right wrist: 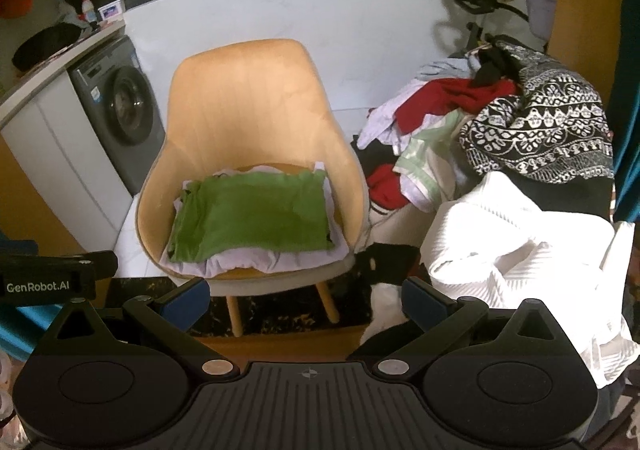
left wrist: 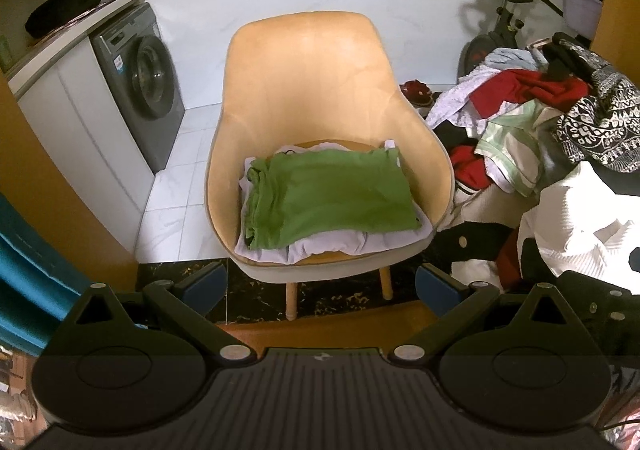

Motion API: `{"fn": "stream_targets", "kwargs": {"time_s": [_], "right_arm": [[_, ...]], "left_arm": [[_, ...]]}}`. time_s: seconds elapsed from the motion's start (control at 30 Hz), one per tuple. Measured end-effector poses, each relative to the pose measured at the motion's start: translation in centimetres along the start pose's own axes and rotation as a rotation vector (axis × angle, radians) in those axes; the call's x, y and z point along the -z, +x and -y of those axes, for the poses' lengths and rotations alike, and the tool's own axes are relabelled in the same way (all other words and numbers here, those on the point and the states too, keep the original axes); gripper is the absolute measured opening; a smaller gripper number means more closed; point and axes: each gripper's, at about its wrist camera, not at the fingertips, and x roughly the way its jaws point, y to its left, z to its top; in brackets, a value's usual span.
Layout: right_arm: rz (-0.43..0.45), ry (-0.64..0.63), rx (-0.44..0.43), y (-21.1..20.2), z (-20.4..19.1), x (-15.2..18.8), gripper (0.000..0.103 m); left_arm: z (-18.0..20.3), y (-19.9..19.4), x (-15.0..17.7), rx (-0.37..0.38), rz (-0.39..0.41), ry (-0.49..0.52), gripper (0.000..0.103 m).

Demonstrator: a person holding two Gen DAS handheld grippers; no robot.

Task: Fold clothes

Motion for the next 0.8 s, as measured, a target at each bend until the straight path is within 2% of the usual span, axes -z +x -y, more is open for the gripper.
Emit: {"fn": "stream_targets", "kwargs": {"time_s": [0.8], "right_arm": [[0.036,0.022,0.024,-1.6,0.4,0.6,0.102]], "left_arm": [[0.6,-1.2,0.0,0.024,0.04,0.038,0.102]]}}
